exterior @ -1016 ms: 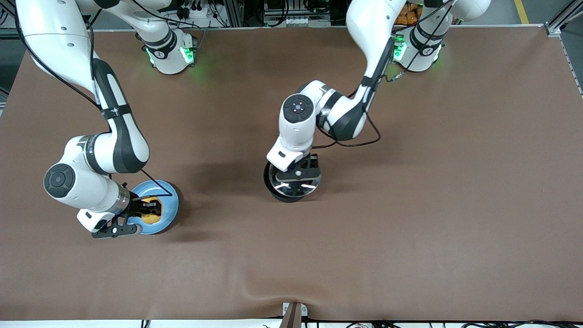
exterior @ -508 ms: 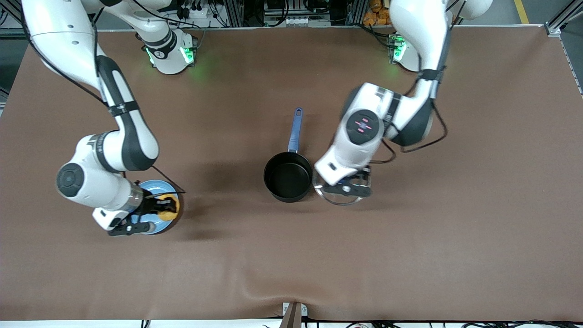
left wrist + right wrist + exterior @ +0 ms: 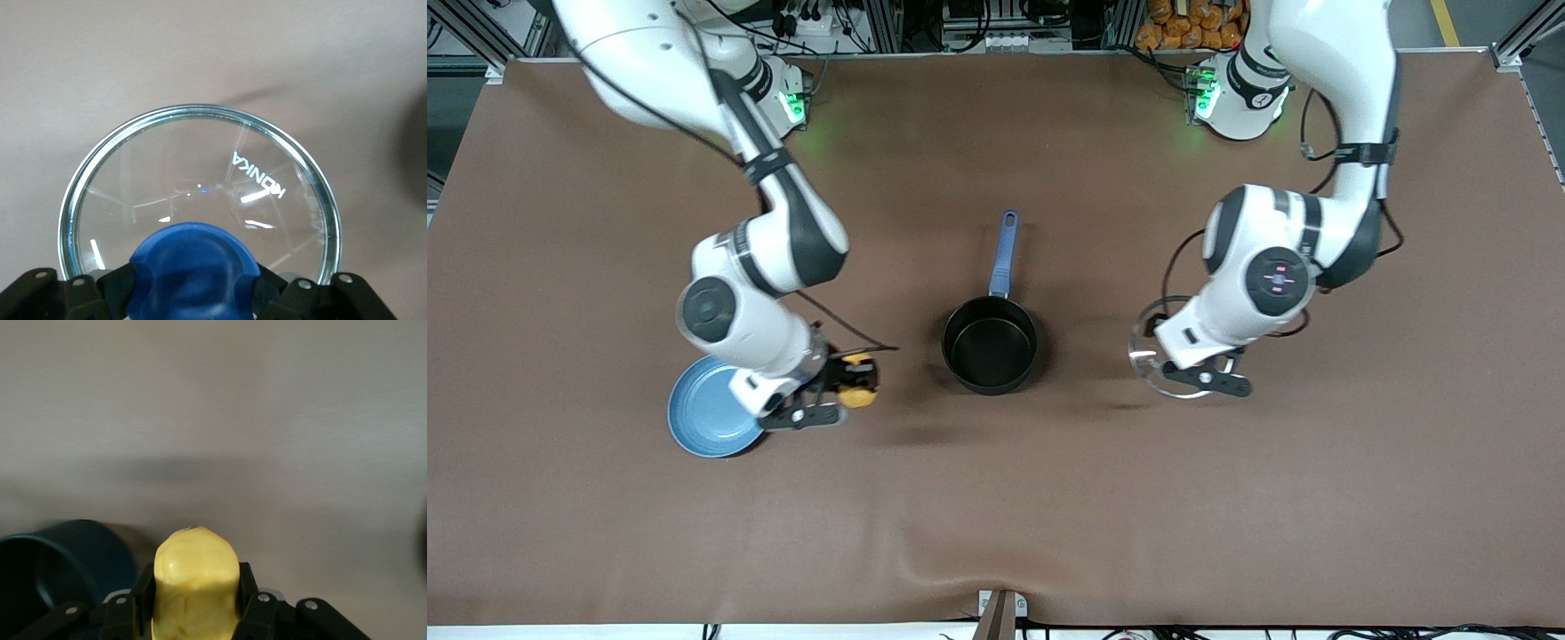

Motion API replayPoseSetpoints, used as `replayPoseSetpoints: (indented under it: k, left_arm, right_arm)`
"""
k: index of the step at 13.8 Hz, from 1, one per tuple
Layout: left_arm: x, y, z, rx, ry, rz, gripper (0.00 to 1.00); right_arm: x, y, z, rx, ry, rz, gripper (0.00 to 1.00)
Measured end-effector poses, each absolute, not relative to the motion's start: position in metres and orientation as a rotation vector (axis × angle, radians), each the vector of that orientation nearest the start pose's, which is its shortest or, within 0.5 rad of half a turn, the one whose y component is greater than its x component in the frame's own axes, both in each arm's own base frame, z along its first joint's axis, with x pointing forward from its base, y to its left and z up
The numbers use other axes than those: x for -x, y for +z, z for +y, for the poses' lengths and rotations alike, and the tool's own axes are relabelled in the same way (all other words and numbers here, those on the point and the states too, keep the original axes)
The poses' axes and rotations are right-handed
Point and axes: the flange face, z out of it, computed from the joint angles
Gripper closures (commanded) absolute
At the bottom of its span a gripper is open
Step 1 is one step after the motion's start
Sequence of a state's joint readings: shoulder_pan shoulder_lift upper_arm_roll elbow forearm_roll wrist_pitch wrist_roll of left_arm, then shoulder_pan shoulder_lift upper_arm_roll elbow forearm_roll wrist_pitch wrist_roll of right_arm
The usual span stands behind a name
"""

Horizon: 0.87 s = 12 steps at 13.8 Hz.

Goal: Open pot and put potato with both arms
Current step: 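Lift the lid with the left gripper while the right gripper lifts the potato, then move the potato over the pot while the left gripper lowers the lid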

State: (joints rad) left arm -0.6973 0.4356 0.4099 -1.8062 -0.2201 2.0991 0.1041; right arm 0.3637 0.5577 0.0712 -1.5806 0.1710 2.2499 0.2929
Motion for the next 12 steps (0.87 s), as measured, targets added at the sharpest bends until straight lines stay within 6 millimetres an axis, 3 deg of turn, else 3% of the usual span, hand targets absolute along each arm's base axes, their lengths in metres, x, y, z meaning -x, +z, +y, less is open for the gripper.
replayPoseSetpoints:
  k: [4, 7, 10, 11, 12]
  left_arm:
    - [-0.586, 0.255, -0.126, 3.079, 0.103, 0.516, 1.00]
    - [-0.564, 0.225, -0.113, 3.062, 0.095, 0.510, 1.00]
    - [-0.550, 0.207, -0.107, 3.051, 0.078, 0.504, 1.00]
    - [-0.548, 0.203, -0.105, 3.046, 0.068, 0.501, 0.93]
    - [-0.547, 0.200, -0.104, 3.043, 0.063, 0.499, 0.33]
  right_arm:
    - [-0.598, 0.329, 0.382, 2.945, -0.112, -0.062, 1.00]
    - [-0.570, 0.325, 0.425, 2.950, -0.108, -0.097, 1.00]
    - [-0.552, 0.292, 0.454, 2.962, -0.116, -0.093, 1.00]
    - [-0.547, 0.279, 0.464, 2.972, -0.132, -0.093, 1.00]
    - [-0.545, 0.267, 0.473, 2.982, -0.142, -0.092, 1.00]
